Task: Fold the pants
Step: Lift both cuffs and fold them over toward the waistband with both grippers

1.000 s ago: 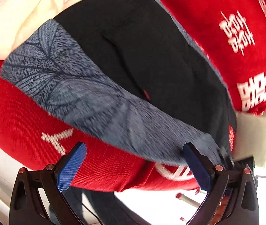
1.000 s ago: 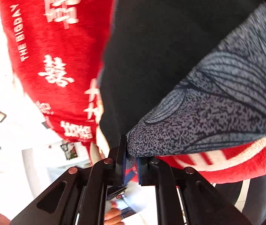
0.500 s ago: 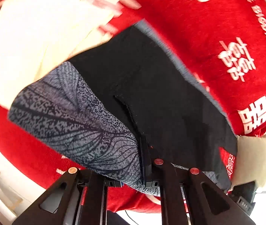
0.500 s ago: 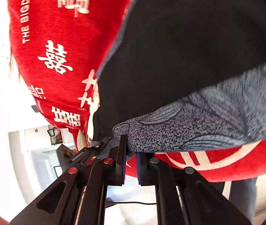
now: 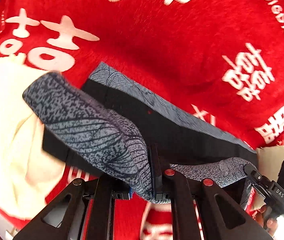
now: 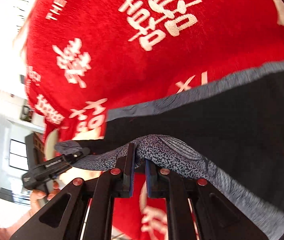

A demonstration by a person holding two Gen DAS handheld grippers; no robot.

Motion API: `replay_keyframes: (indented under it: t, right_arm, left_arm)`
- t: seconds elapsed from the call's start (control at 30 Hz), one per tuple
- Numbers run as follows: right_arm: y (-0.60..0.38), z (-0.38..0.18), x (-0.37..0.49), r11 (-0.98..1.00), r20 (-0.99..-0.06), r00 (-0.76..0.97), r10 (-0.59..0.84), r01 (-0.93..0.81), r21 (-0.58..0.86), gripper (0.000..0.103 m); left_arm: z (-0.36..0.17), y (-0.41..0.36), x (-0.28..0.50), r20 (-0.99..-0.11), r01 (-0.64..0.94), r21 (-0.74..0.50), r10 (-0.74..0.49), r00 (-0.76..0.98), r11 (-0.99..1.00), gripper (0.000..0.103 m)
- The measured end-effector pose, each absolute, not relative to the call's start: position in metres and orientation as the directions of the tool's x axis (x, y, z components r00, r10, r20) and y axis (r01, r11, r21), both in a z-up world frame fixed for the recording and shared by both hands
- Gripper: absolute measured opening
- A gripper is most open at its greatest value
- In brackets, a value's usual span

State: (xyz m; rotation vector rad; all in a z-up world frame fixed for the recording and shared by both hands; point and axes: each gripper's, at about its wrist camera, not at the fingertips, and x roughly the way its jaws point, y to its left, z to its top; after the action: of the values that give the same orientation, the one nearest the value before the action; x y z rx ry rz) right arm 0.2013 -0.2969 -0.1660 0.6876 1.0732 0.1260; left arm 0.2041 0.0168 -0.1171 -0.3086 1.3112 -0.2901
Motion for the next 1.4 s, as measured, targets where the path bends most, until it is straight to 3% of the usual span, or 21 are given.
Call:
replay_keyframes:
  t: [0.2,0.5,0.53,0.57,0.6,0.63,0.67,0.73,0.97,1.2,1.4]
  right_arm:
    - [-0.313,-0.214,0.244,0.803,-0.822,0.469,0.324,0.324,0.501,0.009]
    - [-0.324,-0.266,0.275,0.816,-0.878,0.402,0.260,0.395,0.422,0.011]
    - [-0.323,-0.264,0.275,0.816,-0.878,0.402,0.261,0.394,0.423,0.014]
    - [-0.322,-0.260,0.275,0.817,-0.875,0.401,0.272,0.384,0.429,0.025]
    - [-0.319,-0.255,0.275,0.824,-0.871,0.404,0.280,0.364,0.434,0.035]
    - [-0.317,-0.251,0.275,0.830,-0.867,0.409,0.286,0.347,0.437,0.057]
    - [-0.313,-0.244,0.276,0.840,-0.863,0.412,0.293,0.321,0.438,0.071]
    - [-0.308,-0.234,0.276,0.856,-0.865,0.409,0.290,0.294,0.426,0.078]
    - [-0.325,-0.201,0.242,0.856,-0.869,0.385,0.310,0.285,0.431,0.079]
    - [-0.365,-0.176,0.169,0.846,-0.870,0.367,0.331,0.293,0.445,0.079]
    - [-0.411,-0.167,0.070,0.835,-0.906,0.335,0.260,0.393,0.385,0.079]
  left_arm:
    - [-0.155,-0.008,0.242,-0.898,0.104,-0.336,-0.352,0.265,0.936,0.015]
    - [-0.175,-0.014,0.256,-0.886,0.146,-0.373,-0.398,0.239,0.916,0.036]
    - [-0.171,-0.013,0.255,-0.885,0.151,-0.377,-0.404,0.230,0.914,0.045]
    - [-0.166,-0.011,0.252,-0.882,0.153,-0.381,-0.408,0.235,0.912,0.052]
    - [-0.158,-0.009,0.248,-0.887,0.147,-0.348,-0.376,0.267,0.926,0.075]
    - [-0.152,-0.008,0.244,-0.887,0.145,-0.319,-0.349,0.303,0.937,0.085]
    - [-0.145,-0.007,0.241,-0.884,0.144,-0.293,-0.325,0.337,0.945,0.085]
    - [-0.139,-0.009,0.236,-0.892,0.155,-0.253,-0.292,0.345,0.955,0.085]
    - [-0.142,-0.047,0.198,-0.938,0.186,-0.109,-0.163,0.305,0.977,0.085]
    - [-0.119,-0.086,0.145,-0.949,0.190,-0.063,-0.118,0.292,0.980,0.085]
    - [-0.107,-0.146,0.095,-0.968,0.290,-0.108,-0.167,0.185,0.951,0.085]
